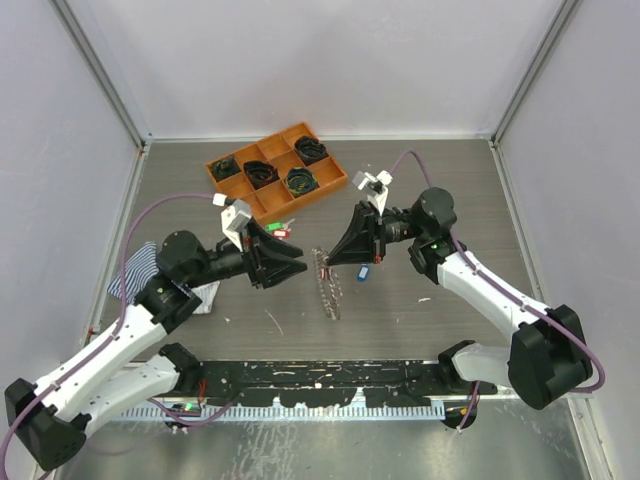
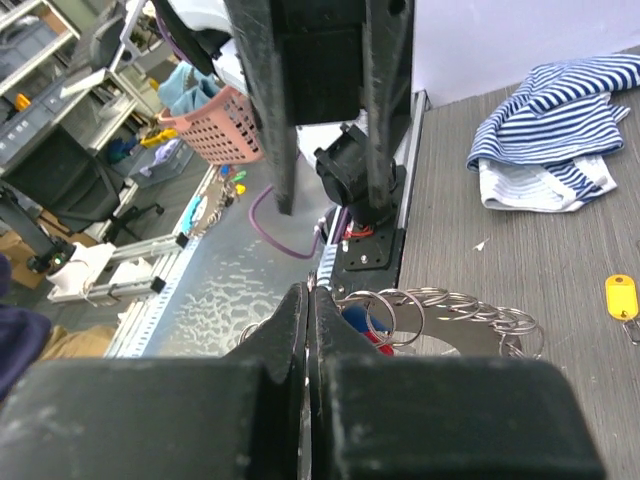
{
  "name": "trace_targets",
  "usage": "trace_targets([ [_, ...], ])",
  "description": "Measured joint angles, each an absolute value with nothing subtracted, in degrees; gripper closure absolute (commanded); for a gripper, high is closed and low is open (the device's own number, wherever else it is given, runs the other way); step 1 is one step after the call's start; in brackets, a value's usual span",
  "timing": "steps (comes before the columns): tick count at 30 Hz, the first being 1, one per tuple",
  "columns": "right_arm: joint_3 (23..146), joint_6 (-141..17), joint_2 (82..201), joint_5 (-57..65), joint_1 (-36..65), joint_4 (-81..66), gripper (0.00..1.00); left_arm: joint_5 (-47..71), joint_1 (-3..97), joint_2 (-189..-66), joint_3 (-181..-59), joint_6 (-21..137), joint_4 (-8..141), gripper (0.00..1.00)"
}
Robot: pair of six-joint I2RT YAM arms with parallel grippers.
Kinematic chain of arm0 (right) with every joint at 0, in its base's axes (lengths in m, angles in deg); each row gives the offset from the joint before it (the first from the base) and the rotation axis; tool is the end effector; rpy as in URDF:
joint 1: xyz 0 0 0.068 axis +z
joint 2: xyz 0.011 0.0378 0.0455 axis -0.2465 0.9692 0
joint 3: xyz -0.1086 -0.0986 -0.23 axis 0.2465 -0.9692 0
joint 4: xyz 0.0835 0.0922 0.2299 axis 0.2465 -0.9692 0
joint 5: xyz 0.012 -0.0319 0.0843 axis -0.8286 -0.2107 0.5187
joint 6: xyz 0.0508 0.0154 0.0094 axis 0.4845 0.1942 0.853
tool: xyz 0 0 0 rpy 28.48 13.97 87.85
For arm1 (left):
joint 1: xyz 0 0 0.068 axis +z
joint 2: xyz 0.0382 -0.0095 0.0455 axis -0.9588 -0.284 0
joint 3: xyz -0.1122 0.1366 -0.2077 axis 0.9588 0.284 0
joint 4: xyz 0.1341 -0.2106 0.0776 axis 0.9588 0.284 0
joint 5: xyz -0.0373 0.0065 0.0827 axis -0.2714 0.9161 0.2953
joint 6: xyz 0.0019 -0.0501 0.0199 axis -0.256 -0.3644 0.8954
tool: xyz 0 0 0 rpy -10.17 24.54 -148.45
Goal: Remove the keys from the keyring
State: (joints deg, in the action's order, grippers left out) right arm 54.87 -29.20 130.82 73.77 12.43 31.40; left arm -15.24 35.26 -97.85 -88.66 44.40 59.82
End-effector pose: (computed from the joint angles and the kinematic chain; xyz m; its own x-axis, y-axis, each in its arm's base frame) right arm 0.2148 0.1470 0.3372 -0.4332 -0.0656 -0.8989 -0.8645 -0.2516 0.4350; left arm 0.1352 -0.1330 0.3483 -0.3616 -0.1558 -0.9192 0.8906 0.2340 -0.3900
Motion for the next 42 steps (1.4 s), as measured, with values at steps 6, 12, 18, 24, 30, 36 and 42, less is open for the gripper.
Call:
trace_targets([
  [6,52.23,-16.78,130.86,71.34,11.73,49.33,0.99,-13.45,35.19,-101.55,-86.91,41.98,49.70,0.65],
  [12,51.05,-9.85,131.17,69.18,11.38,59.62,0.99,-13.53,34.69,-103.47,-86.91,41.34,44.04,0.65],
  [18,50.92,-6.92,131.49,68.15,11.29,63.84,0.99,-16.53,34.47,-105.59,-86.91,39.90,39.93,0.64],
  [24,49.30,-3.65,131.52,66.29,10.53,68.12,0.99,-18.89,34.45,-104.34,-86.15,40.75,37.98,0.59],
  [30,47.86,-1.00,131.93,63.98,10.14,71.40,0.99,-20.53,34.45,-103.67,-85.40,42.22,35.16,0.57],
  [36,47.46,0.31,132.15,62.73,9.98,73.04,0.99,-23.11,34.45,-107.10,-85.45,43.55,31.38,0.57],
  [42,47.29,0.48,132.19,62.53,9.98,73.59,0.99,-25.12,33.97,-110.07,-85.88,43.51,29.37,0.58],
])
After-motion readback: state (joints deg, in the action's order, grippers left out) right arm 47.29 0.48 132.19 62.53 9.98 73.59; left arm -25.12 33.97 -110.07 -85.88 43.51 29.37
